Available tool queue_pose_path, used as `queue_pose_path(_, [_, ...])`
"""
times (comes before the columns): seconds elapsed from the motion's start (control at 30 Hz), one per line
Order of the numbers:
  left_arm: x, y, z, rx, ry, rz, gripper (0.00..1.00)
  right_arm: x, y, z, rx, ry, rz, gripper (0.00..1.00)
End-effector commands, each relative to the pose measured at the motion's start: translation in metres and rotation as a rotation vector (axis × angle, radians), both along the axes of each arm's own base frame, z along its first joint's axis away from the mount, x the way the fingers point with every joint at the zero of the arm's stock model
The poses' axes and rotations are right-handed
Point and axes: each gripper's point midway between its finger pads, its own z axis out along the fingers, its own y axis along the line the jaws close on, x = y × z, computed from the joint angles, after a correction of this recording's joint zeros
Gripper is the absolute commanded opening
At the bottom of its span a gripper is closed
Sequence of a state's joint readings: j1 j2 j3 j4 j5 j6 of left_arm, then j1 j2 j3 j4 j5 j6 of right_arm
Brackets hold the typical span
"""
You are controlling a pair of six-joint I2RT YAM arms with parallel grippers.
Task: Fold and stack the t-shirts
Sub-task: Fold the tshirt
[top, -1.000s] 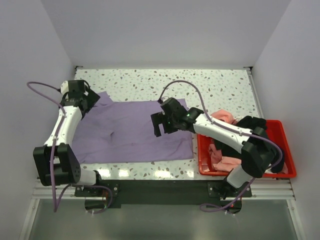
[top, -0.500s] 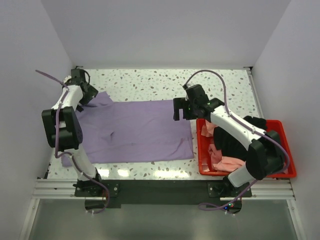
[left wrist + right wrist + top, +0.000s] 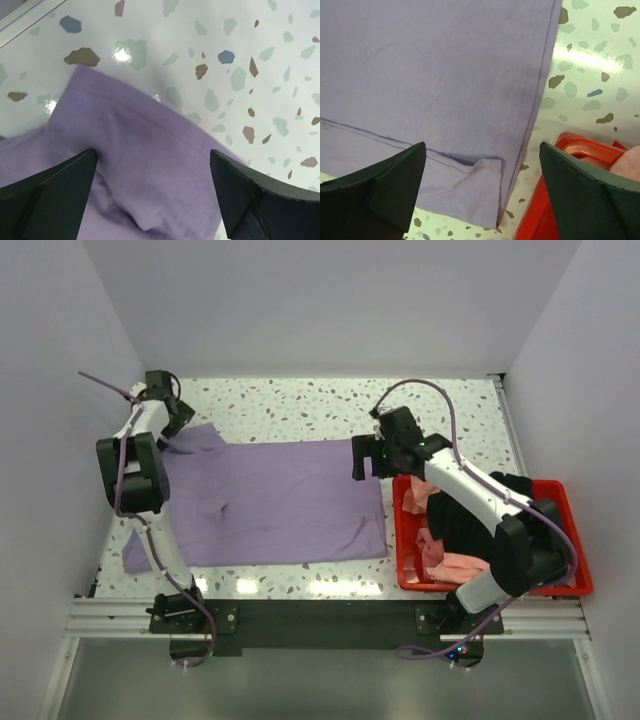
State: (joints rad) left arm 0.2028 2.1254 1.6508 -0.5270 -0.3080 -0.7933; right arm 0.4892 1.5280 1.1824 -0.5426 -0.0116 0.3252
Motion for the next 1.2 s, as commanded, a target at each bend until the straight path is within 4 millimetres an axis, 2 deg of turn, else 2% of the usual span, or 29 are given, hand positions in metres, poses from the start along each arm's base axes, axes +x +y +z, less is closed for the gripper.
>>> queue_pose_path(0.0, [0.025,0.013,0.005,0.034,-0.054,-0.004,1.00,0.001,-0.007,-0.004,-0.016,0.007,0.003,0.99])
queue_pose_path(0.03, [0.026,0.013,-0.003,0.030,-0.042,-0.006,1.00,0.002,-0.008,-0.003,-0.018,0.004,-0.002,0.99])
queue_pose_path(0.17, [0.033,0.012,-0.016,0.013,-0.029,-0.019,1.00,0.002,-0.012,-0.002,-0.022,0.002,-0.012,0.99])
queue_pose_path(0.3, [0.043,0.013,-0.015,0.016,-0.045,-0.023,1.00,0.003,-0.012,-0.008,-0.025,0.015,-0.014,0.99])
queue_pose_path(0.5, [0.034,0.020,-0.024,0.027,0.057,0.003,0.98,0.005,-0.011,-0.013,-0.023,0.027,-0.022,0.99])
queue_pose_path(0.53, [0.030,0.018,-0.033,0.022,0.091,0.000,0.95,0.005,-0.011,-0.013,-0.024,0.029,-0.024,0.99])
queue_pose_path(0.77, [-0.008,0.007,-0.058,-0.033,0.274,-0.021,0.74,0.005,-0.011,-0.018,-0.028,0.043,-0.029,0.99])
queue_pose_path(0.9, [-0.015,-0.004,-0.067,-0.083,0.306,-0.050,0.59,0.005,-0.011,-0.024,-0.032,0.051,-0.033,0.99])
queue_pose_path(0.93, [-0.016,-0.005,-0.072,-0.090,0.320,-0.054,0.51,0.006,-0.011,-0.025,-0.034,0.050,-0.033,0.99])
queue_pose_path(1.17, [-0.021,-0.008,-0.076,-0.101,0.347,-0.073,0.35,0.024,-0.010,-0.027,-0.052,0.033,-0.067,0.99])
